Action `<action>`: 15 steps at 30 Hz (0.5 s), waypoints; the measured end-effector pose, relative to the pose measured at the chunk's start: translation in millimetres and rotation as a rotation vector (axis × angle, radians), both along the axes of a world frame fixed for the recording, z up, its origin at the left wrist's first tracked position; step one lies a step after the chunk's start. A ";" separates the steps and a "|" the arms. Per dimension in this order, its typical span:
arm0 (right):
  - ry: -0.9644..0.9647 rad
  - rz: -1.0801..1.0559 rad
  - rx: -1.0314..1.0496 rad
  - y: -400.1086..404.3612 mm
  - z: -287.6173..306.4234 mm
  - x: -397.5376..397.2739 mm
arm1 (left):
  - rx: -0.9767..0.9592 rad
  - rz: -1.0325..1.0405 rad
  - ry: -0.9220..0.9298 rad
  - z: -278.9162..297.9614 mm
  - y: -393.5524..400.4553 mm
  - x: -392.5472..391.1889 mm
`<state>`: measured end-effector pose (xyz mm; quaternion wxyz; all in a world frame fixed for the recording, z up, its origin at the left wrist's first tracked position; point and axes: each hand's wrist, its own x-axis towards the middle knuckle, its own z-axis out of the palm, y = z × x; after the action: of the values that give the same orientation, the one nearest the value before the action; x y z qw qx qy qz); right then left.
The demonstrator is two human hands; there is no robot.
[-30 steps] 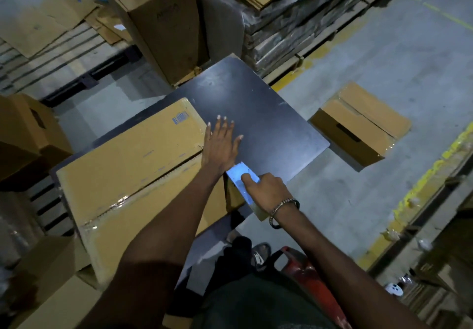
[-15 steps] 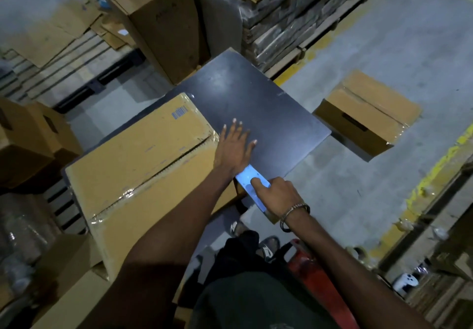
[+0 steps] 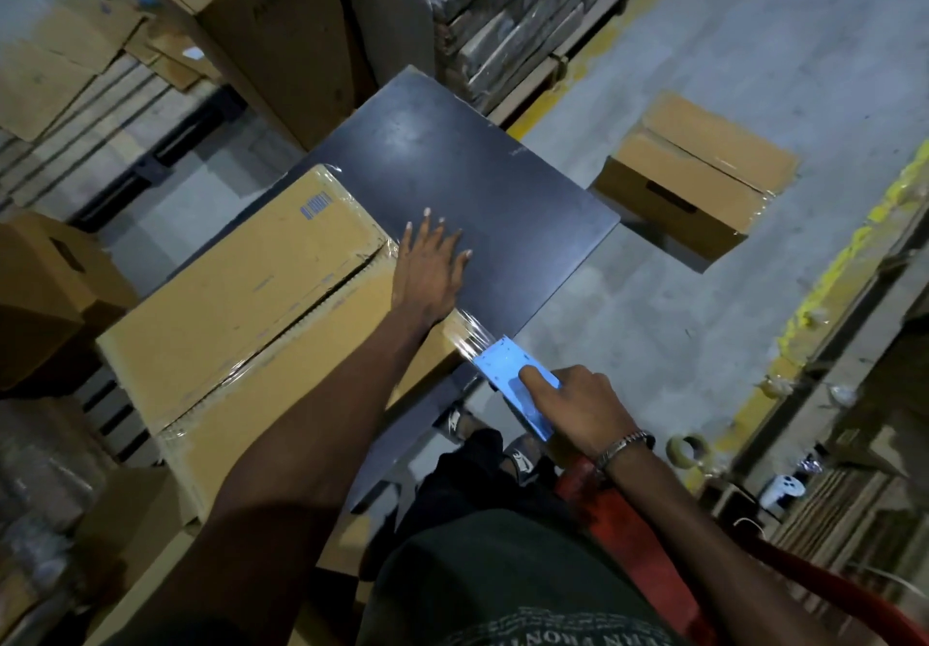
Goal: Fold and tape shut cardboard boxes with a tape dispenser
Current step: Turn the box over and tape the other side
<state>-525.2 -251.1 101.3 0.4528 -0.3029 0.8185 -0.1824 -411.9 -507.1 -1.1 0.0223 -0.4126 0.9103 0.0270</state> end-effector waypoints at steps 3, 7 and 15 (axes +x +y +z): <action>-0.005 -0.010 0.038 1.9 -12.3 -2.8 | 0.010 0.001 -0.021 1.0 3.8 -1.2; 0.053 0.000 0.049 -6.2 -36.6 3.8 | 0.006 0.018 -0.043 3.7 8.2 -4.6; 0.008 -0.065 0.048 -31.7 -57.7 15.5 | 0.005 0.085 0.061 -0.1 16.0 -5.6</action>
<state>-509.7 -282.8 43.6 0.4503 -0.2659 0.8339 -0.1763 -417.5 -491.1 -1.2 -0.0054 -0.4497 0.8922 0.0428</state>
